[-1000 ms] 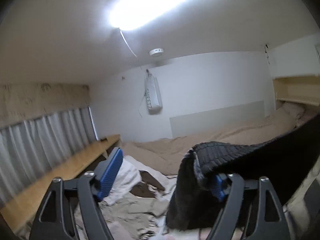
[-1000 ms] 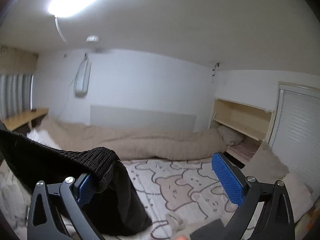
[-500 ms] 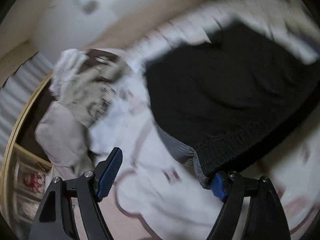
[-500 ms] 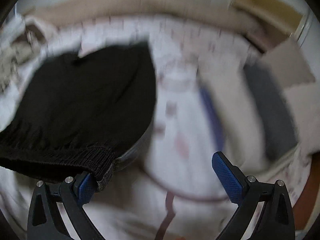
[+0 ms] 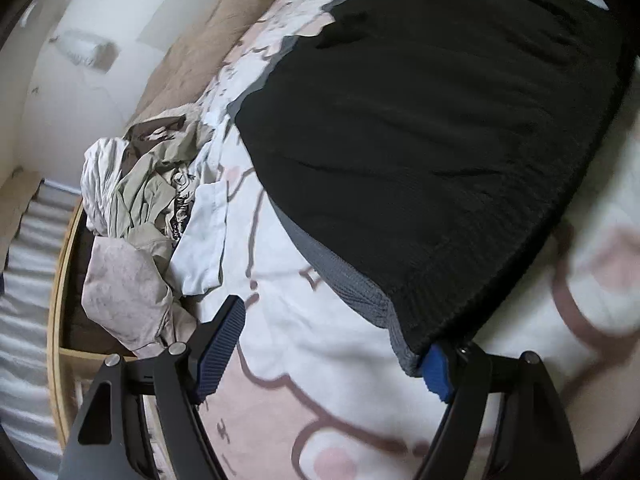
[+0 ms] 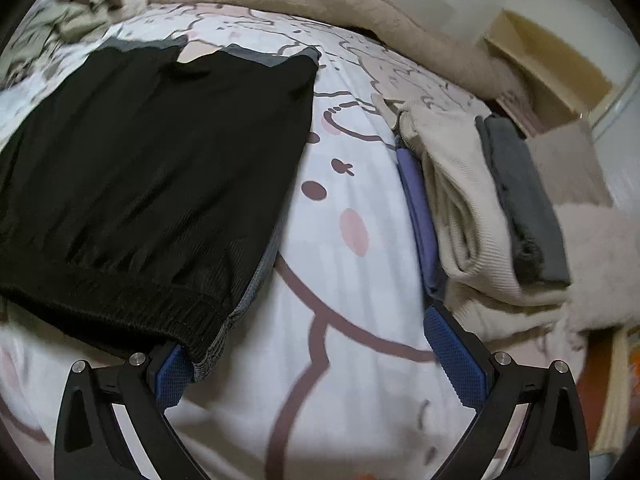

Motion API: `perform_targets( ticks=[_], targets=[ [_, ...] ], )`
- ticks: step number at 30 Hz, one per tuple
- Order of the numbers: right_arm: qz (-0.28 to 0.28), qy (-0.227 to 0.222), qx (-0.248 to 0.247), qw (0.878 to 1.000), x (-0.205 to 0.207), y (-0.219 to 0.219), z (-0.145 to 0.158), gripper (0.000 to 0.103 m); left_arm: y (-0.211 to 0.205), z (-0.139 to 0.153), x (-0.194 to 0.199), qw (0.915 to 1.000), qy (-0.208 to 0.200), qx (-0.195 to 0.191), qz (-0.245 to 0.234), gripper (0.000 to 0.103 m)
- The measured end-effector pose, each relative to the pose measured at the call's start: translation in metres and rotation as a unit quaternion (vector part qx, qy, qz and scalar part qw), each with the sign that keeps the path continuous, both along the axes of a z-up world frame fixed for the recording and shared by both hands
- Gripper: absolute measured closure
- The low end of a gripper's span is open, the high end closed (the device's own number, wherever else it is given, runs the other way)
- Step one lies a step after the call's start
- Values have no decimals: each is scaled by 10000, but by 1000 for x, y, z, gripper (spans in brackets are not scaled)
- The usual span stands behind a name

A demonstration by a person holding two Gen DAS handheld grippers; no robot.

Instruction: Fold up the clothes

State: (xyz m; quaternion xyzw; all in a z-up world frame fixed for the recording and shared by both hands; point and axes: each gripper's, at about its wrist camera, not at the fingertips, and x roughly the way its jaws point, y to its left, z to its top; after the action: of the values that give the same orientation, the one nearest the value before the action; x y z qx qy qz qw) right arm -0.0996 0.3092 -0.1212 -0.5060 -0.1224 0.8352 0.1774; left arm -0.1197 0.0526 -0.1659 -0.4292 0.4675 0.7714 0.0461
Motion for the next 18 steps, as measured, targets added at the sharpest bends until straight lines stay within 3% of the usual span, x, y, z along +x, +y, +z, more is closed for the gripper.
perform_targets(
  ticks=[5,11,18],
  targets=[
    [281,-395,-37,9988,32,-5,6,1,9,-3,55,9962,-297,-564,-592,23],
    [472,-577,-177,9971,80,-5,15,1,16,7,112,9906,-554,-683,-1050,23],
    [606,-1130,-179,9916,94,-18,-20,1,23,-18,113,9855,-902,-829,-1171,23]
  ],
)
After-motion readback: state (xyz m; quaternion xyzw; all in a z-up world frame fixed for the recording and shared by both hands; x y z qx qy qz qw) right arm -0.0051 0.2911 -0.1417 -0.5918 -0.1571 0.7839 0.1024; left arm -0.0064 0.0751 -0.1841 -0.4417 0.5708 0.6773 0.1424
